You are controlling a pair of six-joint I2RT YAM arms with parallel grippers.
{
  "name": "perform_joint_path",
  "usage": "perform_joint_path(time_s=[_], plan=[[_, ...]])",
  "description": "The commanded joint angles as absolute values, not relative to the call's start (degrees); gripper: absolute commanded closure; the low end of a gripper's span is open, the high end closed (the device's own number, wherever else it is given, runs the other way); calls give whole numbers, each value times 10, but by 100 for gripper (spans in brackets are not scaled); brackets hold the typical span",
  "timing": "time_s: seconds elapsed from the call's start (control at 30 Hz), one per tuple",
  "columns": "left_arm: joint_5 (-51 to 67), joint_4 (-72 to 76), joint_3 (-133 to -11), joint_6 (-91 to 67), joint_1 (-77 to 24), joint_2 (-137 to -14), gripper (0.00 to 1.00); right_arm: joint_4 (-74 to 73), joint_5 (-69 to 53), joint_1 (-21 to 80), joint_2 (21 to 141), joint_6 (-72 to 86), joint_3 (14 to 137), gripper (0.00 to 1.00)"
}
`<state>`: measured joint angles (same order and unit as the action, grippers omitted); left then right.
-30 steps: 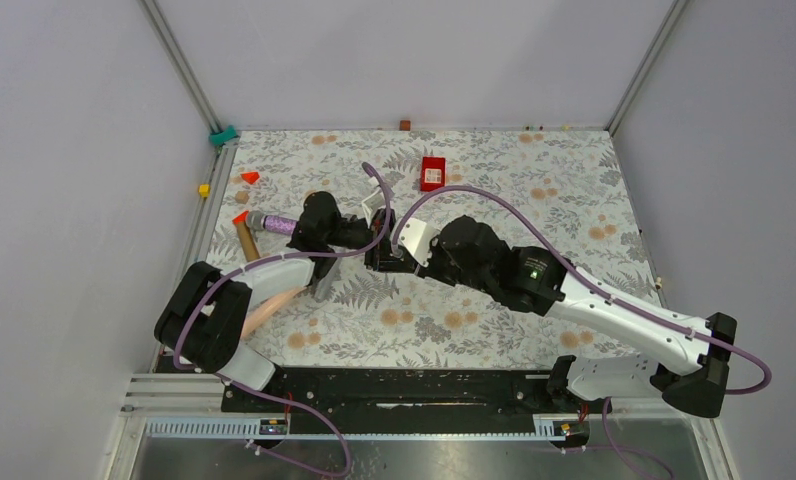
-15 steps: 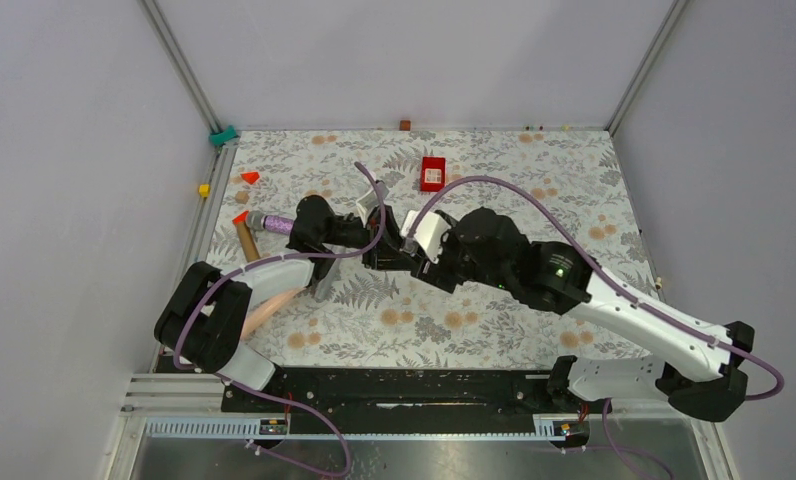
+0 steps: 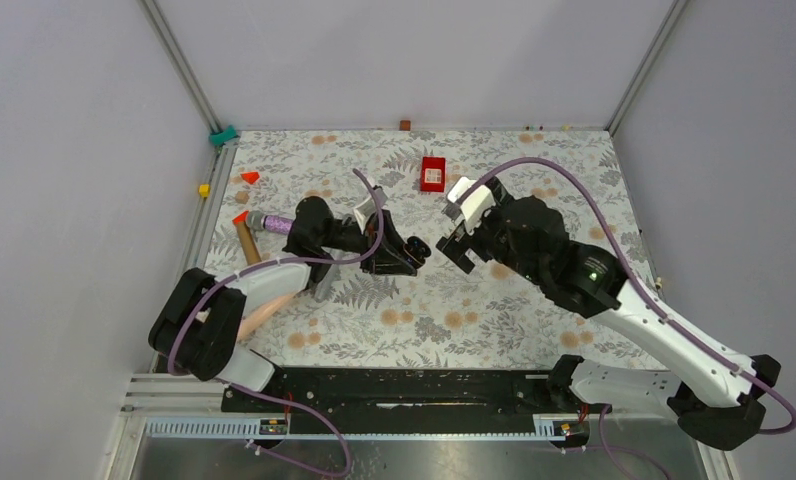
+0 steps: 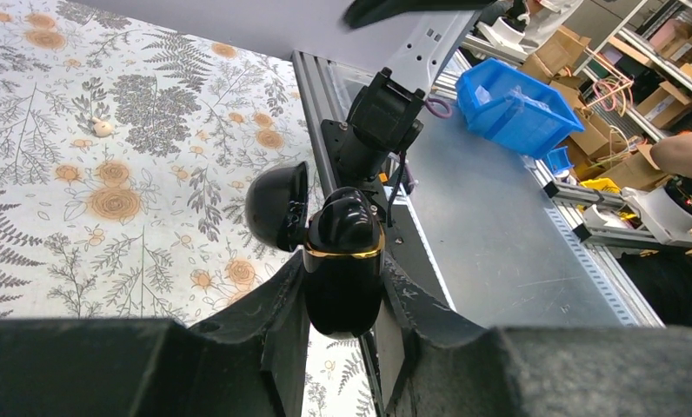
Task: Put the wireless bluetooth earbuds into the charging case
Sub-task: Close the charging case.
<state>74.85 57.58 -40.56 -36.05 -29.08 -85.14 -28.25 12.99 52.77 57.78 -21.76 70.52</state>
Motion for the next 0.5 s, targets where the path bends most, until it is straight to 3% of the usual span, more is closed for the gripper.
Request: perform_joint_path(time_s=[0.0, 0.1, 0.47], plan=[[732, 367, -418, -146, -294, -780, 100, -217, 171, 518, 606, -211, 674, 1], [679, 54, -466, 135, -317, -747, 100, -203, 174, 517, 626, -209, 663, 0], [700, 95, -460, 99, -320, -746, 100, -192, 163, 495, 600, -196, 651, 1]])
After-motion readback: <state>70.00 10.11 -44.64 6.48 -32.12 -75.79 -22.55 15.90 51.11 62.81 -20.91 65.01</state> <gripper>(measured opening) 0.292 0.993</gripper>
